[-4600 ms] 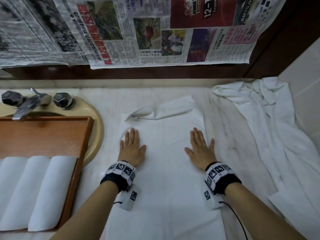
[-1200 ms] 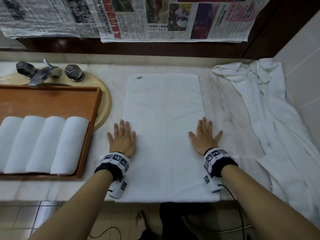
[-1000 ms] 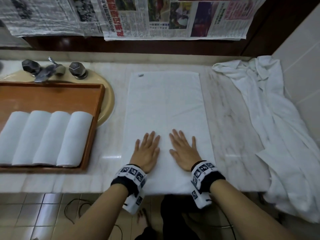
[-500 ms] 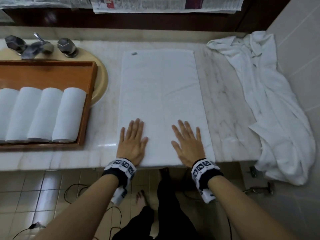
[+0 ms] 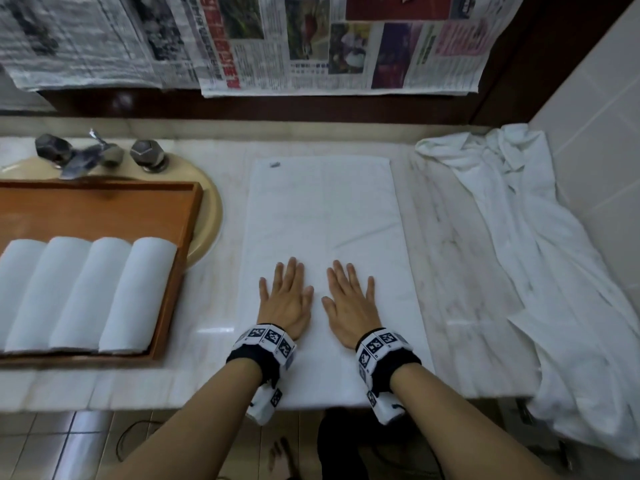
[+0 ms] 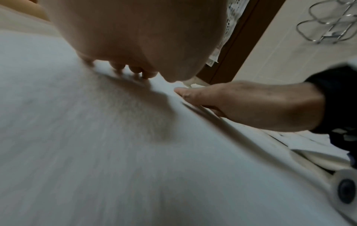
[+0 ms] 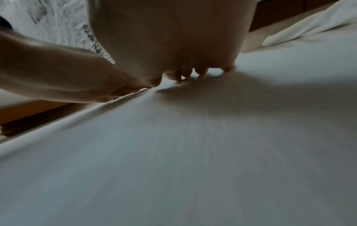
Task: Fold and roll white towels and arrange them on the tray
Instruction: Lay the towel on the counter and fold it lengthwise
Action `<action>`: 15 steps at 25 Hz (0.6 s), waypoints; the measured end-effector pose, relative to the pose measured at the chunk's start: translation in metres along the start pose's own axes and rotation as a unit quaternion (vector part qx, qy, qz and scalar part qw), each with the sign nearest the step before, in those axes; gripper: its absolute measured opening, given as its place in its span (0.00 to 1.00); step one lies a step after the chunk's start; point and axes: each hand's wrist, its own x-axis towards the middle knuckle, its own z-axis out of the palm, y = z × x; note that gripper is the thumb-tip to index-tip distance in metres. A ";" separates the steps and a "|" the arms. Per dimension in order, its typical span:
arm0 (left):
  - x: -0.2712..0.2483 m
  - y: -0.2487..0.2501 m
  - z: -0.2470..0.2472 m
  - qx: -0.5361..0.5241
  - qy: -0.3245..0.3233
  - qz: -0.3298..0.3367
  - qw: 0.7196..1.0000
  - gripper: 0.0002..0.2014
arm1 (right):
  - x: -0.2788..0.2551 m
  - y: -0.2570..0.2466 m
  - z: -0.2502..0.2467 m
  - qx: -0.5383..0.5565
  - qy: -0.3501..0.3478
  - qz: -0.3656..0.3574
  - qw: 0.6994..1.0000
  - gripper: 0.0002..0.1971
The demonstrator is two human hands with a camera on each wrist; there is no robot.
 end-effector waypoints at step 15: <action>0.165 -0.045 -0.095 -0.001 0.045 -0.102 0.994 0.32 | 0.195 0.085 -0.099 -0.037 0.006 0.062 0.997 0.29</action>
